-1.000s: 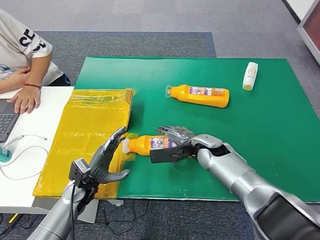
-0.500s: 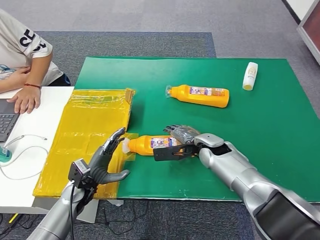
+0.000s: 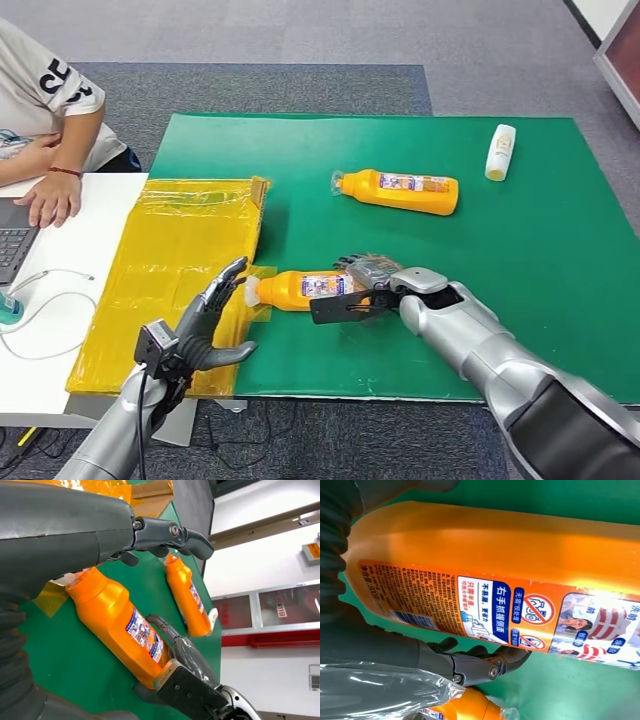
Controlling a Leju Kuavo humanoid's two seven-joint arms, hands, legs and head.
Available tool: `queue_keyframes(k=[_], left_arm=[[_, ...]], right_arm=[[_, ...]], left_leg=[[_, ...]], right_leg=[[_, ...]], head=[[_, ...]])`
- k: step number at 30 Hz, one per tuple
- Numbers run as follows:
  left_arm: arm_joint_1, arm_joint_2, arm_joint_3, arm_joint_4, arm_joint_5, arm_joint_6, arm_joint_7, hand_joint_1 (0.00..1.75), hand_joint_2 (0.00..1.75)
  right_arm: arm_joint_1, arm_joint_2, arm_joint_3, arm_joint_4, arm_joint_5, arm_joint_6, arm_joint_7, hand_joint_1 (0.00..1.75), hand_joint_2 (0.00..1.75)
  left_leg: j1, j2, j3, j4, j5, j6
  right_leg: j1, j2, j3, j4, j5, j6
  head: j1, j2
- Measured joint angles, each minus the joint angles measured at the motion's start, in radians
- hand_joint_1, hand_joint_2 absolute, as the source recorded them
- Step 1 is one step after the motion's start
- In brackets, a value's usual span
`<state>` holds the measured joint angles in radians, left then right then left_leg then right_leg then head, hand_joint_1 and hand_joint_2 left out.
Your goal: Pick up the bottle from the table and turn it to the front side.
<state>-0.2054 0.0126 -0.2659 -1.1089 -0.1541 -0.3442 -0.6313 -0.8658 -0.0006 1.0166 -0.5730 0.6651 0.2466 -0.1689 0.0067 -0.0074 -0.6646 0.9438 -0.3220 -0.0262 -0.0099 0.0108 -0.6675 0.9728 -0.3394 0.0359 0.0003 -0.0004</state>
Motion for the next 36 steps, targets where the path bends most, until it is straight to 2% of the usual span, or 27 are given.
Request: queue_keyframes(k=[9,10,11,13,15,18,30,36], left_arm=[[0.004,0.000,0.007,0.000,0.001,0.002,0.000,0.00,1.75],[0.006,0.000,0.009,0.000,0.001,0.003,0.000,0.00,1.75],[0.007,0.000,0.010,0.000,0.001,0.003,0.000,0.00,1.75],[0.010,0.001,0.013,0.000,0.001,0.003,0.000,0.00,1.75],[0.010,0.001,0.016,0.000,0.001,0.003,0.000,0.00,1.75],[0.010,0.001,0.022,0.000,0.000,0.003,0.000,0.00,1.75],[0.011,0.001,0.030,-0.001,0.001,-0.003,0.000,0.00,1.75],[0.020,0.005,0.030,-0.011,0.012,-0.010,0.000,0.00,1.75]], right_arm=[[-0.010,0.009,0.013,0.019,0.022,0.017,0.019,0.00,1.75],[-0.011,0.010,0.014,0.021,0.028,0.021,0.025,0.08,1.75],[-0.013,0.012,0.017,0.023,0.034,0.025,0.031,0.25,1.75],[-0.017,0.017,0.023,0.026,0.047,0.031,0.044,0.79,1.75],[-0.019,0.022,0.030,0.028,0.056,0.033,0.057,1.25,1.75],[-0.022,0.029,0.036,0.028,0.064,0.033,0.070,1.73,1.75],[-0.029,0.036,0.047,0.029,0.055,0.019,0.065,1.75,1.75],[-0.012,0.006,0.008,0.028,-0.068,0.009,-0.041,1.75,1.75]], left_leg=[[0.000,0.000,0.000,0.000,0.000,0.000],[0.000,0.000,0.000,0.000,0.000,0.000],[0.000,0.000,0.000,0.000,0.000,0.000],[0.000,0.000,0.000,0.000,0.000,0.000],[0.000,0.000,0.000,0.000,0.000,0.000],[0.000,0.000,0.000,0.000,0.000,0.000],[0.000,0.000,0.001,0.000,0.000,0.000],[0.000,0.000,0.000,0.000,0.000,0.000]], right_leg=[[0.000,0.000,0.000,0.000,0.000,0.000],[0.000,0.000,0.000,0.000,0.000,0.000],[0.000,0.000,0.000,0.000,0.000,0.000],[0.000,0.000,0.000,0.000,0.000,0.000],[0.000,0.000,0.000,0.000,0.000,0.000],[0.000,0.000,0.000,0.000,0.000,0.000],[0.000,0.000,0.000,0.000,0.000,0.000],[0.000,0.000,-0.001,0.000,0.000,0.000]], head=[[0.000,0.000],[0.000,0.000],[0.000,0.000],[0.000,0.000],[0.000,0.000],[0.000,0.000],[0.000,0.000],[0.000,0.000]])
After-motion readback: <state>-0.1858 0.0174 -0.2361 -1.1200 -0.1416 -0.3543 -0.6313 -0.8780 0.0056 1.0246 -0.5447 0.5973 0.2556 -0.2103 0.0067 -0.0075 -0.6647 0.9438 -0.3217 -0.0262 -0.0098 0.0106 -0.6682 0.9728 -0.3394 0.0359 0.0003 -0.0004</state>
